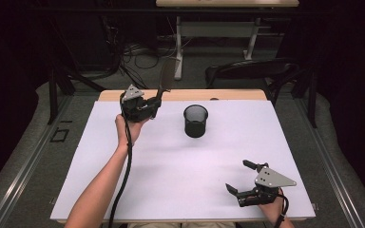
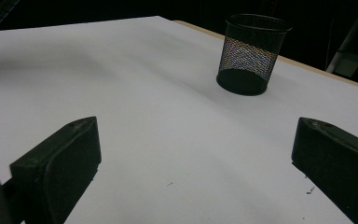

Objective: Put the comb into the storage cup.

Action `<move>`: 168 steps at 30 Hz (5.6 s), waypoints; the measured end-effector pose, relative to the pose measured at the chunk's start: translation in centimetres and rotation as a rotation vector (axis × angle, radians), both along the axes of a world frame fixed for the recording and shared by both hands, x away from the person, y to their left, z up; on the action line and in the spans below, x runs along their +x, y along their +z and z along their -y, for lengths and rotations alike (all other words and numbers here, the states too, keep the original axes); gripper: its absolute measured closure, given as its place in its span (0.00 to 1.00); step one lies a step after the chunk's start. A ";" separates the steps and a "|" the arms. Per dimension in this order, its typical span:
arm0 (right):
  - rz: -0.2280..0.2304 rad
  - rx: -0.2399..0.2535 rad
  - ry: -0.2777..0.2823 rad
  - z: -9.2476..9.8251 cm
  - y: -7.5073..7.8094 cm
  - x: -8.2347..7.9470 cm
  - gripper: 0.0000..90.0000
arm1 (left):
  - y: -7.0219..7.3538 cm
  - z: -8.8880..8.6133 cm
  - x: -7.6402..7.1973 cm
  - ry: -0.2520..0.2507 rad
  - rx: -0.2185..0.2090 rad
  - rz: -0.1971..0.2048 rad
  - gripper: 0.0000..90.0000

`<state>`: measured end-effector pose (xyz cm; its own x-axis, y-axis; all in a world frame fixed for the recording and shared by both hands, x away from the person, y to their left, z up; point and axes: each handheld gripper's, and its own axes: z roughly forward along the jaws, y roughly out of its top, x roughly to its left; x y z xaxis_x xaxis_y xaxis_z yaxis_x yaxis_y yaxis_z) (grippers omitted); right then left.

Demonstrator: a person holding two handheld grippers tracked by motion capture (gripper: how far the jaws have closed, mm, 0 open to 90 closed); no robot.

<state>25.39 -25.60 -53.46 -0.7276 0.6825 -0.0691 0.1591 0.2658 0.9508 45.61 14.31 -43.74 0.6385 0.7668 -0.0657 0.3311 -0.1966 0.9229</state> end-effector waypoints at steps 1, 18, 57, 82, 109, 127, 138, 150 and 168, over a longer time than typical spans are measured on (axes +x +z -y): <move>0.001 -0.004 0.001 0.0 0.0 0.0 0.01 | 0.0 0.1 0.0 -0.001 0.002 0.001 0.81; 0.001 -0.004 0.003 0.0 0.0 0.0 0.01 | 0.4 1.8 0.6 -0.017 -0.008 0.013 0.81; -0.001 -0.005 0.001 0.1 0.0 0.0 0.01 | 0.5 5.3 1.9 -0.070 -0.061 0.001 0.81; 0.000 -0.005 0.001 0.1 0.0 0.0 0.01 | 0.3 7.5 2.3 -0.111 -0.082 0.003 0.81; 0.000 0.000 0.002 0.0 0.0 0.0 0.01 | -0.5 8.9 2.8 -0.117 -0.135 -0.006 0.81; 0.000 -0.003 0.004 0.1 0.0 0.0 0.01 | -1.5 10.1 3.1 -0.112 -0.158 0.009 0.81; 0.000 -0.005 0.005 0.1 0.0 0.0 0.01 | -2.4 10.5 3.3 -0.110 -0.181 0.010 0.81; 0.005 -0.003 0.006 0.1 0.0 0.0 0.01 | -3.4 10.7 3.5 -0.092 -0.183 0.022 0.81; 0.000 -0.005 0.005 0.2 0.1 0.1 0.01 | -4.3 11.2 3.3 -0.091 -0.160 0.033 0.81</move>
<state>25.44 -25.85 -53.39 -0.7312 0.6784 -0.0722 0.1581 0.2716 0.9493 48.89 3.09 -48.04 0.7088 0.6870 -0.1601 0.2877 -0.0744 0.9548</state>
